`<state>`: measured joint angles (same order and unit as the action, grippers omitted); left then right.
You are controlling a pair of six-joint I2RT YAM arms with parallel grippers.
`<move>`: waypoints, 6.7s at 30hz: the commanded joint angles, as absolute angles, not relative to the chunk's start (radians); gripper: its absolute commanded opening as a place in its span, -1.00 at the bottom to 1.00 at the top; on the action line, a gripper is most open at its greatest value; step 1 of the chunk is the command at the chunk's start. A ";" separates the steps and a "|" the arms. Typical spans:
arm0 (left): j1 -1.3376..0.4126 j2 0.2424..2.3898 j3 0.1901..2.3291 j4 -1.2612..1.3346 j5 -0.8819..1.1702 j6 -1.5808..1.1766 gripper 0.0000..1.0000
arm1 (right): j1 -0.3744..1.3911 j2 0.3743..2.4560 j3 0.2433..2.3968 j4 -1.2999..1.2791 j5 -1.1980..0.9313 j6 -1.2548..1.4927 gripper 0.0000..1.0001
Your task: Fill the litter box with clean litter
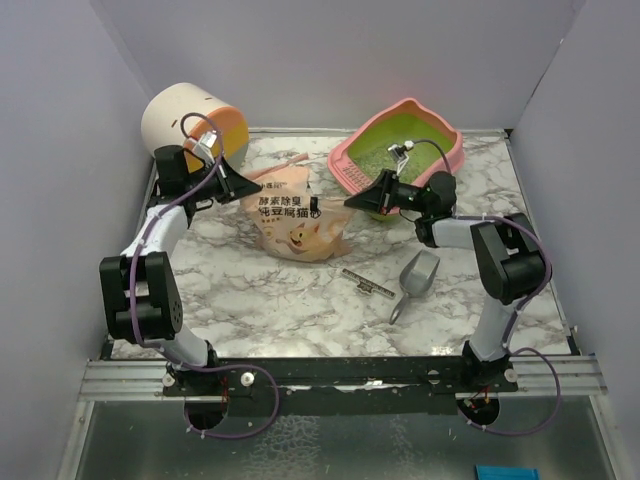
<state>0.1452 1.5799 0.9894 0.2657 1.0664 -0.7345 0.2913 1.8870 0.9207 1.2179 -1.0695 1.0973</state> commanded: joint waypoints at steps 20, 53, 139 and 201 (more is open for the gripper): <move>-0.182 1.374 1.315 -0.628 0.236 -0.040 -0.44 | 0.318 1.761 1.050 0.341 -0.887 0.716 -0.98; -0.396 1.267 0.963 -0.076 0.597 0.713 0.25 | 0.331 1.750 1.037 0.300 -0.916 0.669 -0.98; -0.411 1.430 1.051 0.009 0.399 0.390 -0.95 | 0.723 1.365 0.859 -0.378 -0.148 0.112 0.15; -0.411 1.077 0.948 0.017 0.484 0.033 -0.20 | 0.853 1.332 1.099 -0.601 0.116 0.107 -0.98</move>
<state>-0.4179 1.1069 0.9878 -0.0082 0.4038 0.1261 0.8497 1.4315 1.0325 -0.5961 0.1734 0.1013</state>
